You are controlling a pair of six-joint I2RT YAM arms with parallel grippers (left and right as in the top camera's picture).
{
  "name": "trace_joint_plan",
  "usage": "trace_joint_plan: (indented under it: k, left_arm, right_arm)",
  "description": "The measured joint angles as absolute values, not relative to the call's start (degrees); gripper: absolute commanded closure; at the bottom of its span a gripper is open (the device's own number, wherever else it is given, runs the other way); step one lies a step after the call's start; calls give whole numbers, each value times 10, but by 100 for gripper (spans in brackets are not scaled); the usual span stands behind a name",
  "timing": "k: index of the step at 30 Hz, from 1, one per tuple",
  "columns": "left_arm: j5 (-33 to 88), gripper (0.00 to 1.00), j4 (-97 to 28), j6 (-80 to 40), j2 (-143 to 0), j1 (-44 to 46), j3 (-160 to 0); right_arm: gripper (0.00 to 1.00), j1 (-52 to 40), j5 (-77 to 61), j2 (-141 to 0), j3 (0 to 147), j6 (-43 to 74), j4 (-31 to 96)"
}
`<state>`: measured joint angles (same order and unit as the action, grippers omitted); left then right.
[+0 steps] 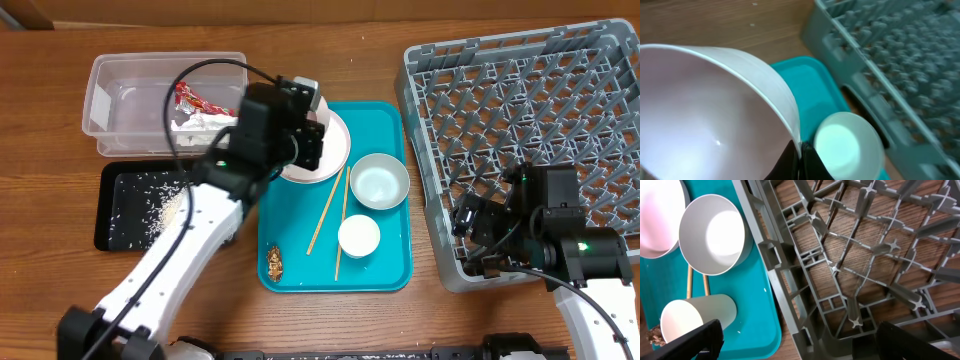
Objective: Sort waste into correct bins and load items into the dishwasher
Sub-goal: 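Place the emptied bowl onto the white plate on the teal tray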
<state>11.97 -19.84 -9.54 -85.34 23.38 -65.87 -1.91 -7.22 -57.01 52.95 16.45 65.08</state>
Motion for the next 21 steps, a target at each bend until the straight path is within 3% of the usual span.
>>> trace_joint_plan:
  k: [12, 15, 18, 21]
  left_arm:
    - [8, 95, -169, -104, -998, 258, -660]
    - [6, 80, -166, -105, -1000, 258, -660]
    - [5, 48, -168, -106, -1000, 258, -660]
    - [6, 45, -194, -106, -1000, 258, -660]
  right_arm:
    - [0, -19, -72, -570, 529, 165, 652]
    - [0, -19, -72, -570, 529, 165, 652]
    - [0, -19, -72, -570, 529, 164, 652]
    - [0, -19, -72, -570, 529, 165, 653]
